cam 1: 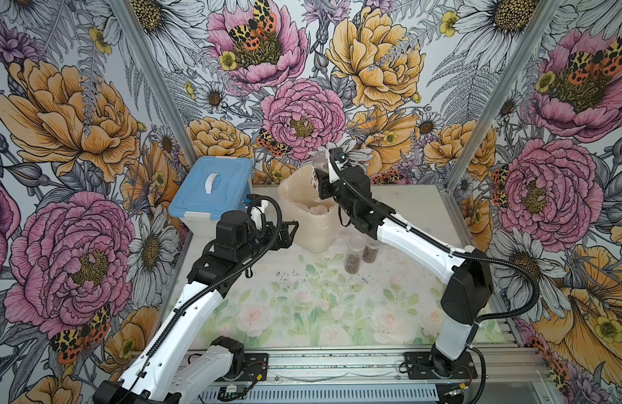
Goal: Empty the moldy dried flower tea in the jars
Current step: Pour the moldy dried flower tea into the trash bin.
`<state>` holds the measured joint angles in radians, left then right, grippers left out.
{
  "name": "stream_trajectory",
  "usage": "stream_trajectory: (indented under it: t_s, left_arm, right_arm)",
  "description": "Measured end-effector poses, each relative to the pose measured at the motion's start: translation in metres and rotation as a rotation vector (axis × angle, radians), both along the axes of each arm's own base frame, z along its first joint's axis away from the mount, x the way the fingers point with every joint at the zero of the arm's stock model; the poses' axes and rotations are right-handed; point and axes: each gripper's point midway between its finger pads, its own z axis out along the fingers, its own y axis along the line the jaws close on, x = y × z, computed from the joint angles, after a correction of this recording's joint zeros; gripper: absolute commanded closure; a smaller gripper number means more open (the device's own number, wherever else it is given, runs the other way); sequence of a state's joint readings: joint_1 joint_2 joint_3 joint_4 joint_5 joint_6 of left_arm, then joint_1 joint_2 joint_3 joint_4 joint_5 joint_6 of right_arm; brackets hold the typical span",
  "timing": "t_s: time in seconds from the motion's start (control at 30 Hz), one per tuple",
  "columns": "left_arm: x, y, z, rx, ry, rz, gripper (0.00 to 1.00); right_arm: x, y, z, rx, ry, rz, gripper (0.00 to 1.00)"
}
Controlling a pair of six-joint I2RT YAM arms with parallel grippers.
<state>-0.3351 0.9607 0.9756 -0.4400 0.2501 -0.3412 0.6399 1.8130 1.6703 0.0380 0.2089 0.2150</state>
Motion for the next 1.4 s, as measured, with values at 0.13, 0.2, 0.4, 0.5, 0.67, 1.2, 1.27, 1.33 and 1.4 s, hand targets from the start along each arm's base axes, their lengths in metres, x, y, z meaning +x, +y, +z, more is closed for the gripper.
stream_trajectory:
  t_s: [0.13,0.2,0.4,0.5,0.67,1.2,1.27,1.33,1.4]
  left_arm:
    - [0.0,0.0,0.001,-0.001,-0.004,0.0,0.01]
    - [0.001,0.0,0.001,-0.002,-0.004,0.002,0.01]
    - [0.001,0.001,0.001,-0.003,-0.006,0.005,0.01]
    - [0.002,0.001,0.003,-0.008,-0.013,0.007,0.01]
    - [0.003,0.001,0.005,-0.017,-0.017,0.011,0.01]
    - [0.004,0.001,0.005,-0.031,-0.018,0.016,0.01]
    - [0.004,0.001,0.005,-0.031,-0.017,0.016,0.01]
    - [0.005,0.001,0.004,-0.031,-0.017,0.016,0.01]
    - [0.005,0.001,0.004,-0.031,-0.018,0.016,0.01]
  right_arm:
    - [0.01,-0.02,0.001,-0.082,-0.035,-0.069,0.78]
    - [-0.001,-0.003,0.005,-0.137,-0.067,-0.055,0.78]
    - [-0.01,0.015,0.006,-0.025,-0.025,0.026,0.82]
    - [0.002,-0.005,0.006,-0.066,-0.042,-0.034,0.79]
    - [-0.007,0.007,0.007,-0.103,-0.058,-0.025,0.81]
    - [-0.002,-0.013,0.008,-0.334,-0.139,-0.144,0.81]
    - [-0.001,-0.016,0.01,-0.38,-0.158,-0.161,0.8]
    - [0.0,-0.019,0.011,-0.422,-0.174,-0.177,0.8]
    - [0.003,-0.02,0.011,-0.452,-0.188,-0.19,0.79]
